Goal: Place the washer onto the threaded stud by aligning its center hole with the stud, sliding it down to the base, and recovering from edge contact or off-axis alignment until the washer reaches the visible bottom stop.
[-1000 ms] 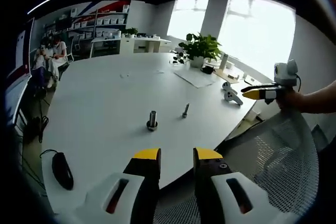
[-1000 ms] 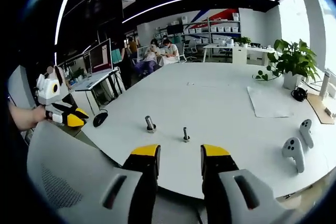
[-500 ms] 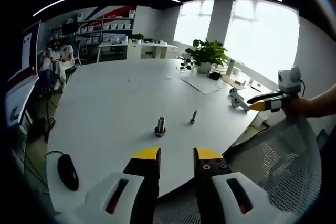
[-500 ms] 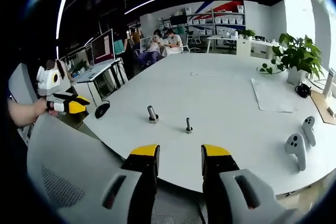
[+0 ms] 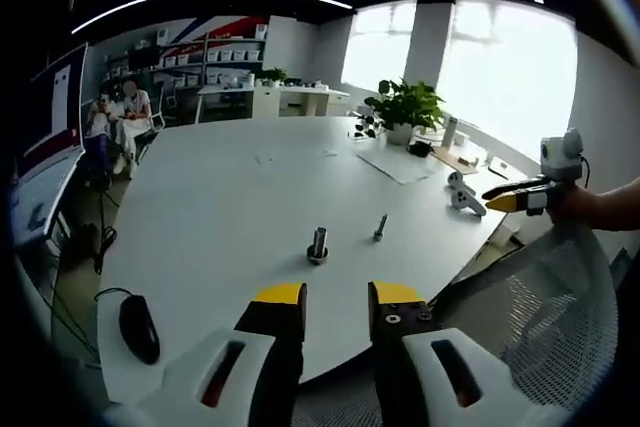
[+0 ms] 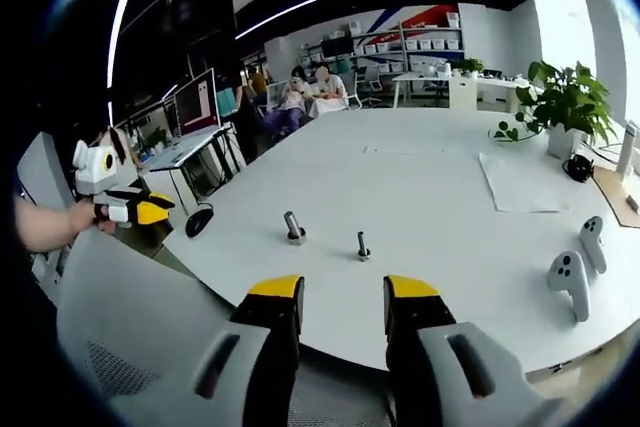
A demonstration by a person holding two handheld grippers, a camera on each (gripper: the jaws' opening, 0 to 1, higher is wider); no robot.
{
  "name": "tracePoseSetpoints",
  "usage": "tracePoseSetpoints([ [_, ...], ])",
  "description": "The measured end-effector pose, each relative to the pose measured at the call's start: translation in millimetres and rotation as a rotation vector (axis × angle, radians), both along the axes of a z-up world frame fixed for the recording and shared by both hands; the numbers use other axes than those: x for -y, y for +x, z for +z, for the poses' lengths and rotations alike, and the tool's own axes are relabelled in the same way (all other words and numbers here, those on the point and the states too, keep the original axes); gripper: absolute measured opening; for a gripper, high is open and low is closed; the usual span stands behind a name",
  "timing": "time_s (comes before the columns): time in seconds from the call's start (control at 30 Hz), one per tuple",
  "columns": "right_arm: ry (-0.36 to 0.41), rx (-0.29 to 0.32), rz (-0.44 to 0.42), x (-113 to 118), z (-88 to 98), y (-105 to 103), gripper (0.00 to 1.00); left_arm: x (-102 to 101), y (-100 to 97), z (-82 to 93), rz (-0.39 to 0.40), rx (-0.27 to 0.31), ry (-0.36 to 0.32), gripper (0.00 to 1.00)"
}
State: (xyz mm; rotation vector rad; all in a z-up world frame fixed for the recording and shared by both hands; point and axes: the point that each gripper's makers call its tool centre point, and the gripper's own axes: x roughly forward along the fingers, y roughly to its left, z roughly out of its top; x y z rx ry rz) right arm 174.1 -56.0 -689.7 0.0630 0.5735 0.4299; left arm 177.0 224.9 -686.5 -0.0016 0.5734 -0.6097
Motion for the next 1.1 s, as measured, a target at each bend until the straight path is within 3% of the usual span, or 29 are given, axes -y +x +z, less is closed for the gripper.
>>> tracePoseSetpoints([
  [0.3, 0.02, 0.021, -0.011, -0.9, 4.3, 2.0, 0.34, -1.4, -3.6, -8.0, -0.014, -0.035, 0.039, 0.22],
  [1.1, -0.002, -0.007, 0.017, -5.1, -1.7, -1.3, 0.33, -8.3, -1.0, -4.7, 0.023, -0.021, 0.007, 0.2],
])
